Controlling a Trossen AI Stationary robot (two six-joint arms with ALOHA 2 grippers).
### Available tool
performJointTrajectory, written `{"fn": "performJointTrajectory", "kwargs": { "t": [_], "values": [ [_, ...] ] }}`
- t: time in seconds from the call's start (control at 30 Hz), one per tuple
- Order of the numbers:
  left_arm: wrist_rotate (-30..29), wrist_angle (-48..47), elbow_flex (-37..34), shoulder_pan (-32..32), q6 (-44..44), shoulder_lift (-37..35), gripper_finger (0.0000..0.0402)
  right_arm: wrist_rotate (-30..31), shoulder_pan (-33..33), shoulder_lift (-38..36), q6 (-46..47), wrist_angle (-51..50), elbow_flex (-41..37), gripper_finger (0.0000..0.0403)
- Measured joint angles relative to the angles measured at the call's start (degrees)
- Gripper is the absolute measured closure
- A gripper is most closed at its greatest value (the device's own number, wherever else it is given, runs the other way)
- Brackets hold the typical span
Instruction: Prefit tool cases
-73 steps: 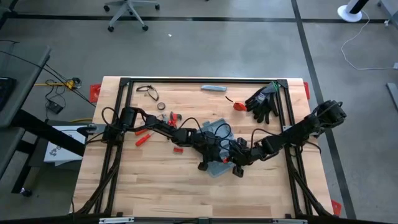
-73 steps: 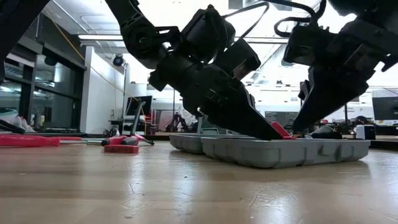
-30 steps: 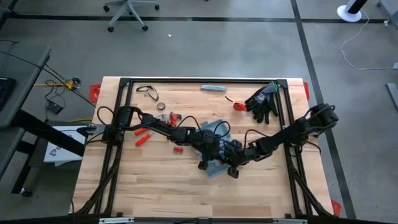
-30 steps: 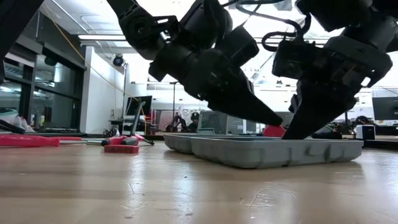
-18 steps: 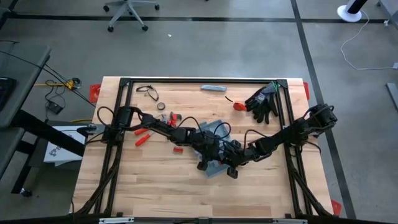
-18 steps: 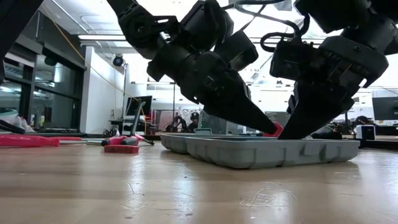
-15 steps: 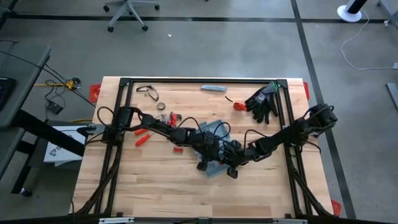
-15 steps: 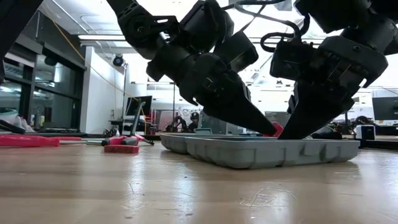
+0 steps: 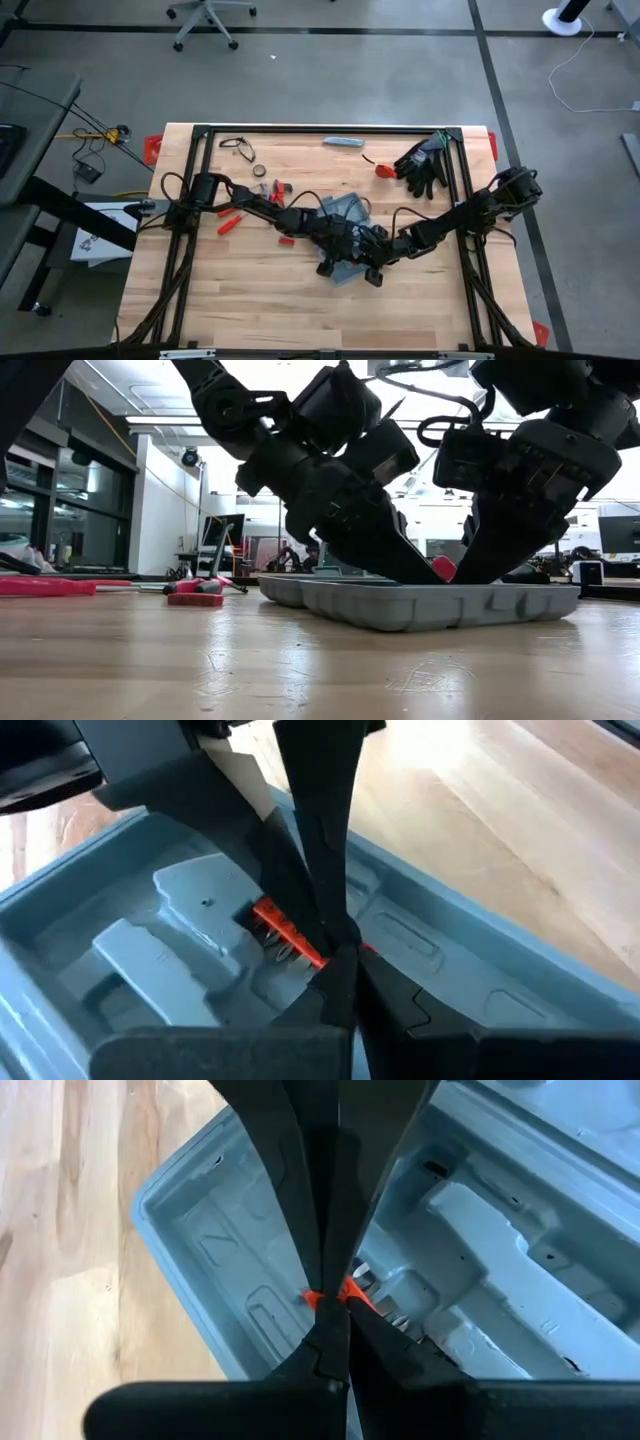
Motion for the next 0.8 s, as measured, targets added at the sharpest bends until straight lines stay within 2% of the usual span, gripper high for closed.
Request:
{"fn": "performJointTrajectory", "kwargs": {
  "t": [0.17, 0.4, 0.8],
  "values": [
    [0.66, -5.14, 2.61, 0.56, 0.17, 1.0, 0.0402, -0.32, -0.02, 0.0, 0.18, -0.11, 0.0, 0.0403],
    [0.62, -3.23, 2.59, 0.72, 0.44, 1.24, 0.0401, 1.34, 0.55, -1.54, -0.9, -0.62, -0.41, 0.0403],
    [-1.35, -5.42, 2.28, 0.7, -1.1, -2.1, 0.0402, 13.51, 2.43, -9.66, -1.11, -9.81, -0.68, 0.0403]
  ]
}}
